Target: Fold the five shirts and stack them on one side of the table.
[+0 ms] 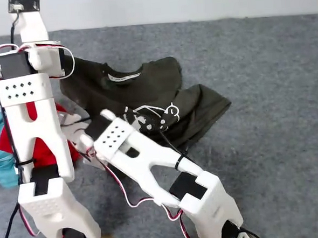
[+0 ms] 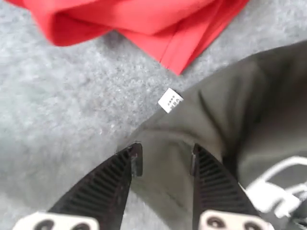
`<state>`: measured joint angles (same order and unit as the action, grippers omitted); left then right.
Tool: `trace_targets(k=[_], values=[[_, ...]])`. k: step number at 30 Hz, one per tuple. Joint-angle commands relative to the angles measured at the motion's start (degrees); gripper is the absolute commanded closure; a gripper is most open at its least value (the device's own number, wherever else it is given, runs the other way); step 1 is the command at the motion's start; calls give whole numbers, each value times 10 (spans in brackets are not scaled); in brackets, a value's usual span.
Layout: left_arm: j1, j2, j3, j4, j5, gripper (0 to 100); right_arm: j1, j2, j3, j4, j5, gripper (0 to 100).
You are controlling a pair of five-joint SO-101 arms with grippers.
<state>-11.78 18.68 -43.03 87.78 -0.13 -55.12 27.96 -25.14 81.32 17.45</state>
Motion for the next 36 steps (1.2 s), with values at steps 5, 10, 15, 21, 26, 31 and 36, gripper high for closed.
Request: trace_targets(k=[5, 10, 15, 21, 26, 31, 36], values=[[1, -11, -4, -8, -3, 987, -59, 0, -49, 77, -5, 819], [1, -11, -5, -3, -3, 987, -103, 39, -24, 68, -11, 819], [1, -11, -6, 5, -3, 987, -84, 85, -24, 52, -27, 819], [1, -11, -5, 5, -3, 987, -39, 98, -23, 44, -25, 819], [1, -11, -5, 5, -3, 987, -13, 112, -22, 43, -25, 819], [1, -11, -5, 5, -3, 987, -15, 168, -25, 43, -25, 819], [1, -11, -3, 5, -3, 987, -10, 169, -35, 44, -24, 827]])
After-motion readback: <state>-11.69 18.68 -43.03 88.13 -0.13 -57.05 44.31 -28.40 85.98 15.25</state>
